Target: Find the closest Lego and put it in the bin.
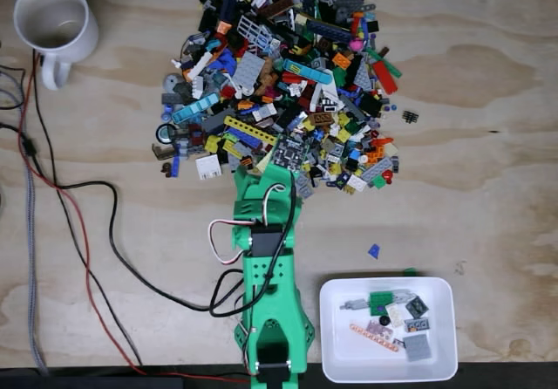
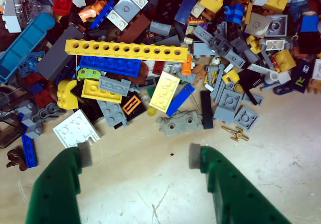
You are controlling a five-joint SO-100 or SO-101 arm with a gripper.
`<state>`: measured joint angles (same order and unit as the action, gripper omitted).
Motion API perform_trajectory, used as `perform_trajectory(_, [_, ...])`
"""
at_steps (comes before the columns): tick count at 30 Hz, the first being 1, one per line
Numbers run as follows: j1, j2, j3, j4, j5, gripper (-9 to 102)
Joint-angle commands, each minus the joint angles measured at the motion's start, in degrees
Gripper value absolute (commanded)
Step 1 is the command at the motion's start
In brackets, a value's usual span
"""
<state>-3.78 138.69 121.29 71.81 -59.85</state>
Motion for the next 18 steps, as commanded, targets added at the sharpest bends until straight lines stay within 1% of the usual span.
perform_trajectory(1, [-3.4,1.1,7.2,1.1,-0.7,27])
perform_trajectory(12, [-3.7,1.1,7.2,1.5,-1.0,27])
perform_trajectory(15, [-6.6,0.9,7.2,2.3,-0.6,27])
perform_trajectory(18, [-12.1,-1.3,7.3,2.6,1.1,27])
